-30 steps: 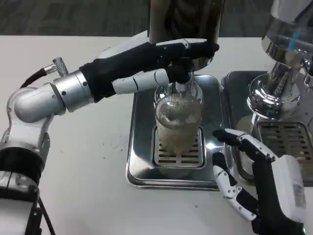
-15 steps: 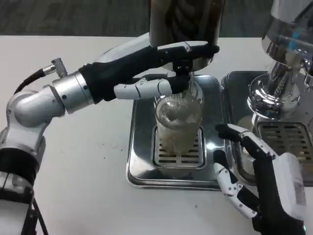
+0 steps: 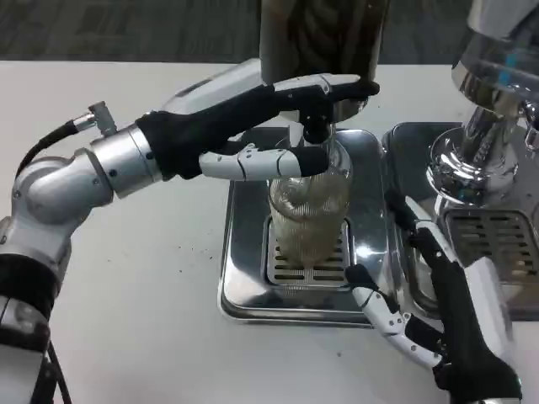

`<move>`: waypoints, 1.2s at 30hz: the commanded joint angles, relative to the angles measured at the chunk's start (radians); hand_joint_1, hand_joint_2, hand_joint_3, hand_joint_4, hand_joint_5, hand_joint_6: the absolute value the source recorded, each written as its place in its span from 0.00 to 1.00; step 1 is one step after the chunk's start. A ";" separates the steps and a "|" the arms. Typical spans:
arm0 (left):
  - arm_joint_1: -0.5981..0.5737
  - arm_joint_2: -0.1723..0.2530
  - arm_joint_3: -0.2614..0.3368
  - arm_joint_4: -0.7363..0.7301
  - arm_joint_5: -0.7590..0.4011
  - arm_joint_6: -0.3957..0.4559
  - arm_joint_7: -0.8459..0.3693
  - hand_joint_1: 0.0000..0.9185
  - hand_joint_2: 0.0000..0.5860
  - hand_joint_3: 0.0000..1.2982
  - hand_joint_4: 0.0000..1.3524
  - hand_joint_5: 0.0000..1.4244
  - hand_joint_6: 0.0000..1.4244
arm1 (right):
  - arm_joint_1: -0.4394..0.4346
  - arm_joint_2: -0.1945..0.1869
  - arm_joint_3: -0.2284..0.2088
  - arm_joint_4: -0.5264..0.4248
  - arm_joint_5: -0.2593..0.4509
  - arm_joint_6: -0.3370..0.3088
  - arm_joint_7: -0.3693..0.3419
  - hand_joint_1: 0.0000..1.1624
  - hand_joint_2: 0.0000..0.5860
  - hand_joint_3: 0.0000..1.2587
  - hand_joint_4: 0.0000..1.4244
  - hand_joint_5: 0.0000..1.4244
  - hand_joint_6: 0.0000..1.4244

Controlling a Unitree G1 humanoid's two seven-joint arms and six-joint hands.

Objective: Grasp the cup under the faucet to collect the drink, then remove the cup.

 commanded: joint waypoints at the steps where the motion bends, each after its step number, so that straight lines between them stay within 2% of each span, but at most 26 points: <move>1: 0.039 0.010 -0.043 0.020 0.064 0.002 -0.007 0.00 0.23 0.11 0.02 0.03 0.00 | -0.020 -0.005 -0.015 -0.012 0.079 0.005 0.096 0.45 0.41 0.04 0.06 0.07 0.12; 7: 0.039 0.021 -0.063 0.017 0.081 -0.015 0.029 0.00 0.23 0.11 0.02 0.02 0.00 | -0.035 -0.008 -0.027 -0.036 0.145 0.037 0.214 0.49 0.39 0.00 0.01 0.02 0.09; 18: 0.044 0.030 -0.082 0.011 0.101 -0.034 0.069 0.00 0.24 0.11 0.02 0.02 0.00 | -0.055 -0.005 -0.047 -0.072 0.208 0.125 0.347 0.53 0.38 0.00 0.00 0.00 0.07; 26: 0.050 0.038 -0.093 0.003 0.098 -0.039 0.083 0.00 0.24 0.11 0.02 0.02 0.00 | -0.085 0.014 -0.064 -0.040 0.235 0.153 0.371 0.54 0.38 0.00 0.00 0.00 0.06; 36: 0.053 0.044 -0.097 -0.005 0.094 -0.036 0.087 0.00 0.24 0.11 0.02 0.02 0.00 | -0.154 0.039 -0.074 0.047 0.253 0.152 0.374 0.54 0.38 0.00 0.00 0.00 0.06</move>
